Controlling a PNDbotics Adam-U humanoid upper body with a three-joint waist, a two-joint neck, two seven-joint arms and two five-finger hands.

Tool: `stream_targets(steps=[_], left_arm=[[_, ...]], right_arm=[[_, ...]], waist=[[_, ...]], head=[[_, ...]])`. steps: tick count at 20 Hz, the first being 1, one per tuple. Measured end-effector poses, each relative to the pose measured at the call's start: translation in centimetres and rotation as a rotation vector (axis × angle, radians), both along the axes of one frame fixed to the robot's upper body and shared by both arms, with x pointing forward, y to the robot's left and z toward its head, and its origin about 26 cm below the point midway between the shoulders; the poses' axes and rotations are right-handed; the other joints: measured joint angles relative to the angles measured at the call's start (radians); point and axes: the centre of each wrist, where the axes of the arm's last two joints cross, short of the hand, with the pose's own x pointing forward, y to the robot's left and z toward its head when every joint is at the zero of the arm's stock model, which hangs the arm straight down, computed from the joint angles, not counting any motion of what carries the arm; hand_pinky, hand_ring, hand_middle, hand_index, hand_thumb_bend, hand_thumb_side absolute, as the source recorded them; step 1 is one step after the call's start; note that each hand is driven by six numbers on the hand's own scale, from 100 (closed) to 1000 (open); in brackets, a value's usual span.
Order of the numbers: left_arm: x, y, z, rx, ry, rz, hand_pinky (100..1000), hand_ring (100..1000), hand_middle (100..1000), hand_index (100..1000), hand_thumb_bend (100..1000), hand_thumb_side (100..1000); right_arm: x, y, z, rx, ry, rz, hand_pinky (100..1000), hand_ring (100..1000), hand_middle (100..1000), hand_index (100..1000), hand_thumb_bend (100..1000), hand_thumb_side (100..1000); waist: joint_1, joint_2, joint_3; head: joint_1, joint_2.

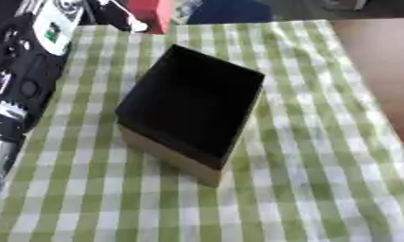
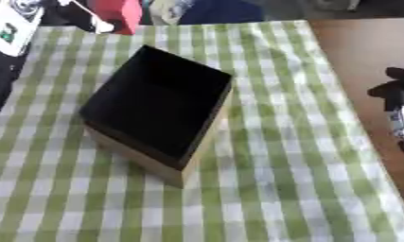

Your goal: Pick up objects on the table and place them in the box.

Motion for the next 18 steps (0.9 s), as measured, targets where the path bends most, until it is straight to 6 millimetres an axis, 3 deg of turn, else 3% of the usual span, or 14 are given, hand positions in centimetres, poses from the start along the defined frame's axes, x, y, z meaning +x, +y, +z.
stream_targets(steps=[5, 11, 18], left_arm=[[-2.1, -1.9, 0.8, 0.088, -0.025, -0.142, 735, 526, 489, 746, 424, 150], [-4.6, -4.2, 0.4, 0.212, 0.008, -0.293, 733, 531, 493, 749, 428, 150], [-5.2, -5.6, -1.1, 0.289, 0.117, -0.36, 733, 534, 497, 750, 434, 157]], right_arm=[[0.0, 0.0, 0.0, 0.0, 0.002, -0.001, 847, 717, 608, 824, 100, 530], [0.0, 0.0, 0.0, 0.0, 0.002, -0.001, 847, 717, 607, 824, 100, 530], [0.0, 0.0, 0.0, 0.0, 0.002, -0.001, 847, 717, 607, 824, 100, 530]], waist=[[0.001, -0.001, 0.001], [0.005, -0.003, 0.001], [0.006, -0.005, 0.001]], head=[[0.0, 0.0], [-0.001, 0.0], [-0.002, 0.0]])
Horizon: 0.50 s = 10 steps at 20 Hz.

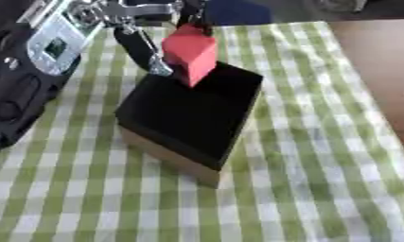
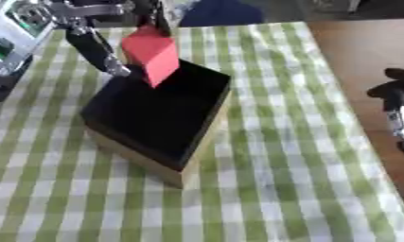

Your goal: Pick up objects on the table and place them in the box.

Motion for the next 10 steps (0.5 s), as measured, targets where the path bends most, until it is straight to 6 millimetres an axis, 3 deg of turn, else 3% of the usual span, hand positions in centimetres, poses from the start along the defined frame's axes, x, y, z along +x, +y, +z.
stream_targets(steps=[10], left_arm=[[1.7, -0.6, -3.2, 0.01, 0.116, 0.029, 734, 543, 511, 755, 461, 175]], right_arm=[[0.0, 0.0, 0.0, 0.0, 0.0, 0.0, 847, 717, 607, 824, 100, 530]], waist=[[-0.006, 0.001, -0.003]], head=[[-0.001, 0.0]])
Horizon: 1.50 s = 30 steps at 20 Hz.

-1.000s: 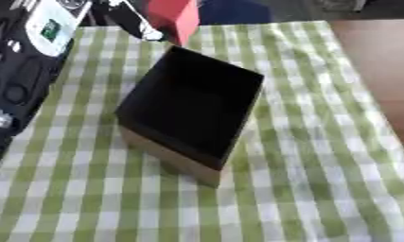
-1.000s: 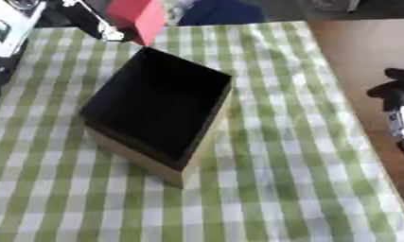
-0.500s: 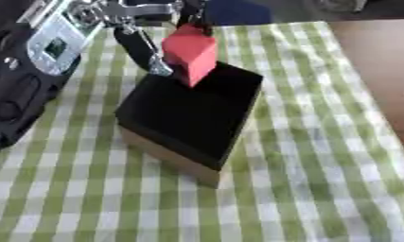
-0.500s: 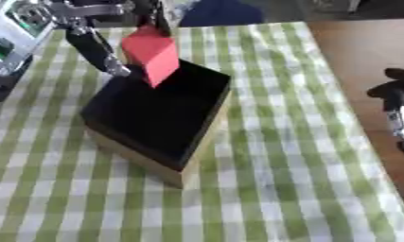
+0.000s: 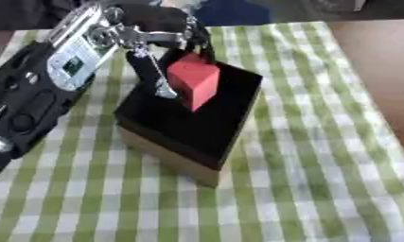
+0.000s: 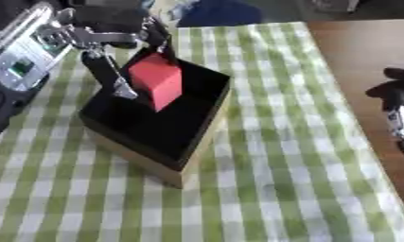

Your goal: Pick up objects on the table and place them in the box.

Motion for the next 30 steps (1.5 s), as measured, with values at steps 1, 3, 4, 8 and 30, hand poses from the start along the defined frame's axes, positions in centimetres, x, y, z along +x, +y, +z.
stream_targets(steps=[1, 3, 4, 8, 30], left_arm=[[0.2, 0.0, -0.4, 0.0, 0.012, 0.006, 735, 546, 515, 757, 480, 161], [0.7, -0.1, -1.2, 0.005, 0.032, 0.015, 737, 552, 522, 762, 473, 181], [0.9, -0.1, -1.5, 0.008, 0.039, 0.021, 738, 557, 527, 765, 478, 184], [1.5, 0.0, -2.7, 0.034, 0.057, 0.042, 753, 601, 579, 791, 528, 214], [1.2, 1.3, -3.0, 0.031, 0.016, 0.06, 821, 736, 738, 866, 696, 352]], right_arm=[[0.0, 0.0, 0.0, 0.0, 0.0, 0.0, 847, 717, 607, 824, 100, 531], [0.0, 0.0, 0.0, 0.0, 0.0, 0.0, 847, 717, 607, 824, 100, 530], [0.0, 0.0, 0.0, 0.0, 0.0, 0.0, 847, 717, 607, 824, 100, 530], [0.0, 0.0, 0.0, 0.0, 0.0, 0.0, 847, 716, 607, 825, 100, 530], [0.0, 0.0, 0.0, 0.001, 0.0, 0.001, 847, 716, 606, 824, 100, 528]], waist=[[-0.001, 0.0, -0.001], [-0.001, 0.002, -0.002], [-0.001, 0.002, -0.004], [-0.001, 0.003, -0.004], [-0.004, 0.004, 0.003]], head=[[0.0, 0.0], [0.0, 0.0], [0.0, 0.0], [0.0, 0.0], [0.001, -0.004]])
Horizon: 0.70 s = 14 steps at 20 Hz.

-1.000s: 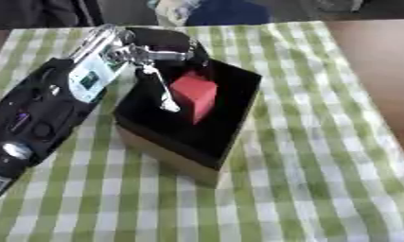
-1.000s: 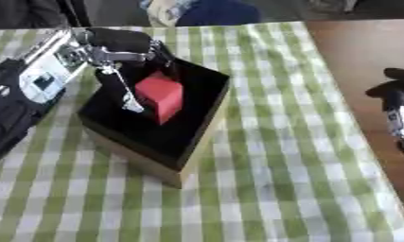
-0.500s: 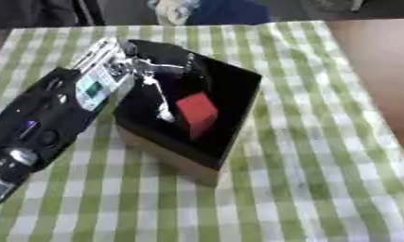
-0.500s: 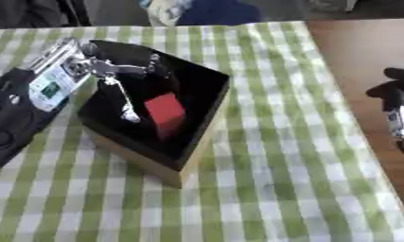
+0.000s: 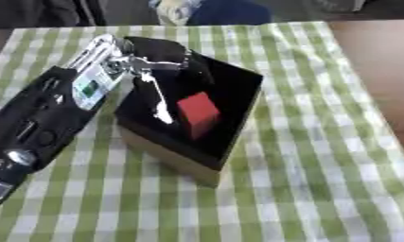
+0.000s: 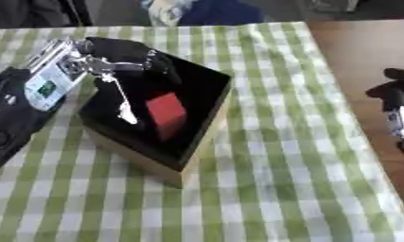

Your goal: Pick up objects on the table and place them in the box.

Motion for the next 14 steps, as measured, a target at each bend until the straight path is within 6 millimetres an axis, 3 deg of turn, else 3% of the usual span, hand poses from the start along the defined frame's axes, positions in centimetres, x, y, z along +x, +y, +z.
stream_targets(steps=[6, 14], left_arm=[[-2.1, 2.3, 1.7, -0.191, -0.046, 0.032, 798, 680, 689, 837, 668, 397], [-5.6, 5.7, 1.5, -0.638, -0.003, 0.132, 786, 640, 651, 800, 624, 417]], right_arm=[[0.0, 0.0, 0.0, 0.001, -0.001, -0.001, 846, 716, 606, 824, 100, 528], [0.0, -0.2, 0.1, 0.007, -0.005, -0.011, 846, 715, 605, 823, 100, 527]], waist=[[-0.004, 0.0, 0.016], [-0.016, 0.001, 0.031]], head=[[-0.002, -0.005], [-0.01, -0.006]])
